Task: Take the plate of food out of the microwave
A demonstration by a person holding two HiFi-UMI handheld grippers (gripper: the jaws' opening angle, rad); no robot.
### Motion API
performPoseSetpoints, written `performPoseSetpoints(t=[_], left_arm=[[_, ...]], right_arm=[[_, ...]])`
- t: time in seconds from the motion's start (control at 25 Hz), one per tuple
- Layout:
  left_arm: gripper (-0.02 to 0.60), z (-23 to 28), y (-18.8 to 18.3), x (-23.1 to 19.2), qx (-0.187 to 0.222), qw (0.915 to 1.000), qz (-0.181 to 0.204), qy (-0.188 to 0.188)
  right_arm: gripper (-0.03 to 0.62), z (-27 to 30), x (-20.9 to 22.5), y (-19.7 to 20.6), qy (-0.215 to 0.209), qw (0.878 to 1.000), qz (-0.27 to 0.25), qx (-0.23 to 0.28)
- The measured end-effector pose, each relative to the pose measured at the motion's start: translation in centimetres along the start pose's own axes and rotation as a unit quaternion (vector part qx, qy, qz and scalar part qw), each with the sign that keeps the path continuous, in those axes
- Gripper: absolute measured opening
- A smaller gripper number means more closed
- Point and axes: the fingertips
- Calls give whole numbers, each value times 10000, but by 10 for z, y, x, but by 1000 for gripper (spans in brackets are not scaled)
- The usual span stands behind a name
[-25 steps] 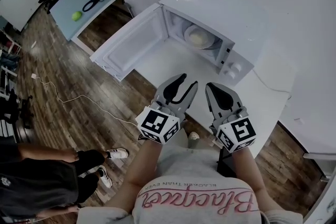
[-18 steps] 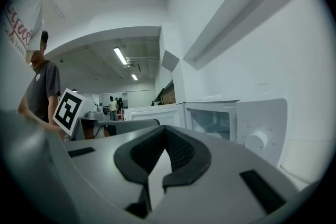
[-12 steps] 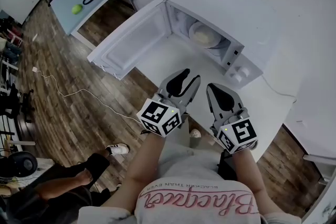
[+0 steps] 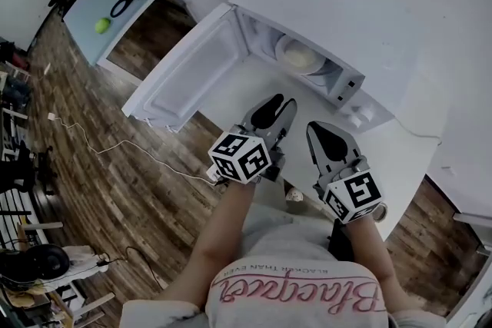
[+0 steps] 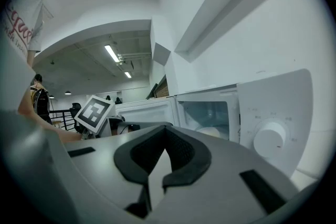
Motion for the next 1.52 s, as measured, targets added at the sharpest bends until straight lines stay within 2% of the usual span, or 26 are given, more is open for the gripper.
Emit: performPoseSetpoints(t=[0.28, 0.6, 0.84, 1.0, 1.32, 1.52], left_arm=[[152, 34, 15, -41, -308, 9948, -963, -108], [152, 63, 29, -85, -543, 9800, -1892, -278], [152, 86, 39, -104, -707, 9689, -2341, -381], [152, 99, 44, -117, -766, 9604, -2616, -577], [152, 115, 50, -129, -1050, 9465, -2867, -1049], [152, 119, 54, -136, -1292, 9358, -2931, -1472]], right_arm=[[6, 24, 17, 7, 196, 9996, 176, -121], [6, 50, 30, 19, 352, 9983, 386, -269], [6, 62, 40, 25, 488, 9973, 432, -351], [6, 65, 49, 29, 608, 9963, 462, -392], [6, 69, 61, 29, 793, 9947, 528, -379], [6, 69, 64, 30, 833, 9943, 539, -383]])
Point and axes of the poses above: the fingertips, and each gripper's own axes: z forward along the fingers, x to its right, y out of its underside, and after that the axes turned 3 degrees about x, right-handed
